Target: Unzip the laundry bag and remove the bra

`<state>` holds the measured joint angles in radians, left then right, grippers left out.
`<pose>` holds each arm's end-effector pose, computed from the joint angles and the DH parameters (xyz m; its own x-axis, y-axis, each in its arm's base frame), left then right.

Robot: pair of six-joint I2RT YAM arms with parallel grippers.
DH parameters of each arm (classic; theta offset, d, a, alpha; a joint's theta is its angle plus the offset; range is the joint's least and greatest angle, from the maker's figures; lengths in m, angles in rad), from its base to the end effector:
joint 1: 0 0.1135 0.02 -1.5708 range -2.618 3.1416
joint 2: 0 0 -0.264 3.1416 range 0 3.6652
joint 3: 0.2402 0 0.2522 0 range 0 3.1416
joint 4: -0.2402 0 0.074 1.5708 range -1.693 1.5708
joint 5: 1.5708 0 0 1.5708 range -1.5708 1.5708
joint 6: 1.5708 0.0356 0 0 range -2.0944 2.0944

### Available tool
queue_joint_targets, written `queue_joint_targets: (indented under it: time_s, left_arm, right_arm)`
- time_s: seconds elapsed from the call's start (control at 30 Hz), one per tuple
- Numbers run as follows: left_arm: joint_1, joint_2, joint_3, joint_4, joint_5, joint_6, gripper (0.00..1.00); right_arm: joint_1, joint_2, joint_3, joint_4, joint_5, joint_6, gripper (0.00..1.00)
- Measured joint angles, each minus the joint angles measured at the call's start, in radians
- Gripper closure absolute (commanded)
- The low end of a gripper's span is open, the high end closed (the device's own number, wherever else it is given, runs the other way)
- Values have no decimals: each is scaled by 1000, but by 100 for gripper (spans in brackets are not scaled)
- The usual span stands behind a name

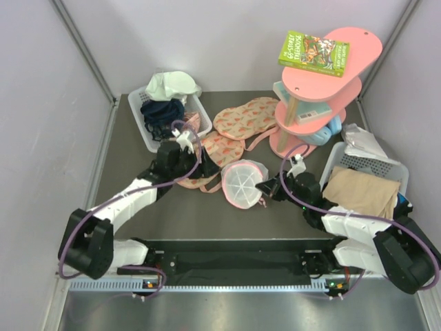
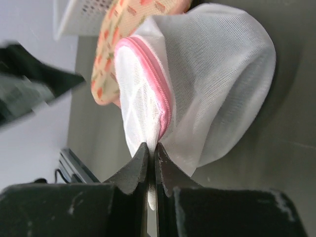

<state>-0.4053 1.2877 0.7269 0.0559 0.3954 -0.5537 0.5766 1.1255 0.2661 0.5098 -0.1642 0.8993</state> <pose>0.2511 -0.1227 0.2358 -0.7324 -0.2138 -0.6465 0.3393 0.7086 -0.6187 0.1764 0.1216 0.1680 -0.7005 0.4658 -0.5407 -0.1899 0.6087 0.7704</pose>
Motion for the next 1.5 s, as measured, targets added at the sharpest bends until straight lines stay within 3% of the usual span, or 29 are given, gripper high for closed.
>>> queue_joint_targets:
  time_s: [0.27,0.57,0.73,0.87,1.0,1.1,1.23,1.27,1.4,1.5]
  left_arm:
    - [-154,-46,-253,145,-27,-187,23]
    - [-182,13,-331,418,-26,-369,24]
    - [-207,77,-339,492,-27,-426,27]
    - [-222,92,-340,532,-29,-453,48]
    - [-227,106,-343,567,-43,-474,86]
    - [-227,129,-344,579,-50,-479,99]
    - [-227,130,-344,583,-50,-483,100]
    - [-227,130,-344,581,-50,-481,100]
    - [-222,95,-336,534,-50,-465,100]
    - [-214,31,-313,475,-54,-449,100]
  right_arm:
    - [38,10,-15,143,107,162,100]
    - [79,25,-31,223,185,264,100]
    - [89,25,-31,249,210,290,100]
    - [92,30,-31,261,219,300,100]
    - [95,45,-31,278,225,309,100]
    - [96,57,-31,298,227,314,100]
    - [96,69,-31,311,226,316,99]
    - [96,69,-31,312,225,313,96]
    - [94,39,-31,261,228,265,50]
    - [93,-51,-25,134,254,179,37]
